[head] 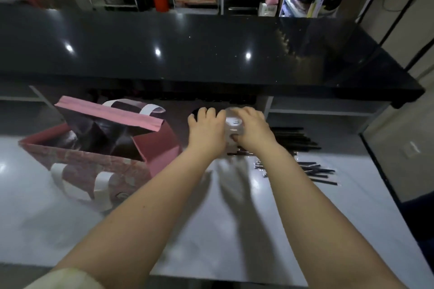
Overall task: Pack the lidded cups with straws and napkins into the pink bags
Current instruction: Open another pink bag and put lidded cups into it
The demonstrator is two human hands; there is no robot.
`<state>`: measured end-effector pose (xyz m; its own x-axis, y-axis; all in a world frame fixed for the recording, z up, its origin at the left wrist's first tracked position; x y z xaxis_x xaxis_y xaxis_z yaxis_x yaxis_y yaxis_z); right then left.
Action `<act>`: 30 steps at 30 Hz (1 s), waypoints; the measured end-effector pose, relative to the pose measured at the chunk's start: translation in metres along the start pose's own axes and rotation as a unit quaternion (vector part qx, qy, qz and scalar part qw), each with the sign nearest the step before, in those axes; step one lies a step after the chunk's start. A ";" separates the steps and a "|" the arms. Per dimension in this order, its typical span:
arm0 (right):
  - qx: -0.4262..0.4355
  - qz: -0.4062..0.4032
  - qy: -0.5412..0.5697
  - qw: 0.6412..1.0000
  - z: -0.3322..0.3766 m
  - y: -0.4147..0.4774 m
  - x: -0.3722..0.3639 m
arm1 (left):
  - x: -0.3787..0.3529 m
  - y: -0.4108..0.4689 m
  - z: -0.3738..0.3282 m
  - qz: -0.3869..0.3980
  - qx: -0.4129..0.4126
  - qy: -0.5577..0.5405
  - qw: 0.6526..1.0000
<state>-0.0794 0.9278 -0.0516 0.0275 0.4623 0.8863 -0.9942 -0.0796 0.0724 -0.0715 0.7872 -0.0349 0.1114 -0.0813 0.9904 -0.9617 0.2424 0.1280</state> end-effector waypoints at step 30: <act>0.177 -0.073 0.150 0.970 0.131 0.003 0.111 | 0.143 -0.049 0.142 -0.100 0.032 -0.179 0.978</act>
<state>-0.0653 0.8627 0.1068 0.0811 0.7237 0.6853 -0.8824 -0.2676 0.3870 -0.0441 0.6265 0.0933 0.2157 -0.4569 0.8630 -0.9442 0.1276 0.3036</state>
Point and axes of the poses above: each hand's wrist, its own y-axis towards the middle knuckle, its own x-axis out of the back of the hand, z = x × y, the point moved 1 cm from there along y, towards the middle knuckle, and after that the axes turned 1 degree about -y, right-handed, at the moved point
